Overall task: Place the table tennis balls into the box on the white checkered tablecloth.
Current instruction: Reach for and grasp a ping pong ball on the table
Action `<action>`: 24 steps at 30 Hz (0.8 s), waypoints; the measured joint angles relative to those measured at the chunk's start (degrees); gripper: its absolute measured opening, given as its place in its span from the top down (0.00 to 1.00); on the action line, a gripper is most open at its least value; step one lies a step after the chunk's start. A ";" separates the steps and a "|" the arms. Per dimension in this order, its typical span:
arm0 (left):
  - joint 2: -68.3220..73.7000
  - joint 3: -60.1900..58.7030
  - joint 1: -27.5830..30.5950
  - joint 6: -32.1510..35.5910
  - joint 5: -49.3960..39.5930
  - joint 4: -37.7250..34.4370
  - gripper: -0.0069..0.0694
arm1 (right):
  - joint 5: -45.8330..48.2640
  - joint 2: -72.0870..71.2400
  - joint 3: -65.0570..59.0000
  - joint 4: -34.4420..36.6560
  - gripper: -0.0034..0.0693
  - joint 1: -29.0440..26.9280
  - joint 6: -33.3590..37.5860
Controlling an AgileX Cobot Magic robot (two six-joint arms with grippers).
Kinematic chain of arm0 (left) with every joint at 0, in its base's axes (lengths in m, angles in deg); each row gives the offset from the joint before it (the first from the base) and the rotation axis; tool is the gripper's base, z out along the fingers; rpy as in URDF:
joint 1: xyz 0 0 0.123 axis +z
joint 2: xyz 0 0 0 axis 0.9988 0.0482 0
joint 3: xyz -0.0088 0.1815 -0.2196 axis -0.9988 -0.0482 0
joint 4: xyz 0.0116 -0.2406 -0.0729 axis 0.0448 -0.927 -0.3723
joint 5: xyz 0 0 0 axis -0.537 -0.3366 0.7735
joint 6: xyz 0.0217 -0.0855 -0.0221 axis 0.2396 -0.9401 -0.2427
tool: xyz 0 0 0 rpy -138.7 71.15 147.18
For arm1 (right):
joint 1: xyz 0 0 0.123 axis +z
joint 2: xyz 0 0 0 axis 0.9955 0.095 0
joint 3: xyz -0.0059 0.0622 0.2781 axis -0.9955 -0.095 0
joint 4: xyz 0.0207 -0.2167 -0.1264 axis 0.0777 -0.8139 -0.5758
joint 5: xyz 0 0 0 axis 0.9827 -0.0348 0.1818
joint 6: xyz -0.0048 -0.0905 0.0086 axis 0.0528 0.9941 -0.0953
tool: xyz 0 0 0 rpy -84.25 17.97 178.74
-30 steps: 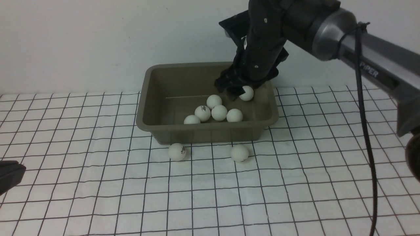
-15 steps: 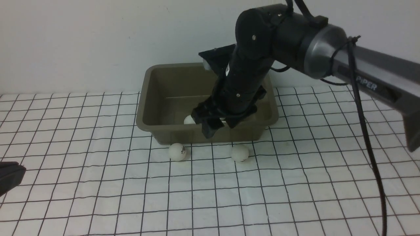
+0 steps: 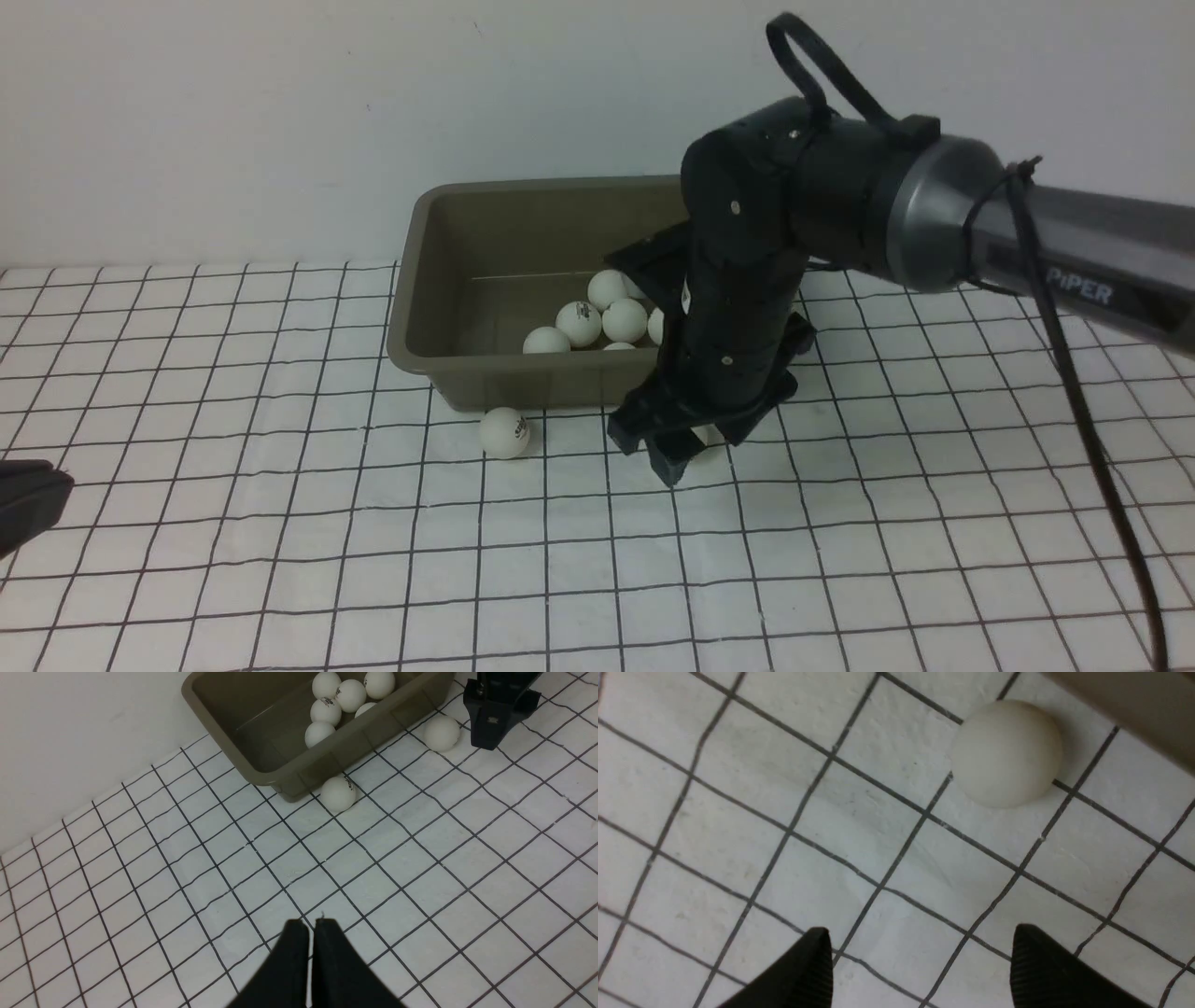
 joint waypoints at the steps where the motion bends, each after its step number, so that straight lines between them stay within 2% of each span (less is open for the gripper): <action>1: 0.00 0.00 0.00 0.00 0.00 0.00 0.91 | -0.15 0.00 -0.34 -0.10 0.32 0.00 -0.25; 10: 0.00 0.00 0.00 0.00 0.19 -1.28 0.91 | -9.06 0.80 -2.26 -1.22 0.32 0.00 -3.89; 24: 0.00 0.00 0.00 0.00 0.19 -1.28 0.91 | -12.91 4.22 -2.26 -4.34 0.32 0.00 -8.56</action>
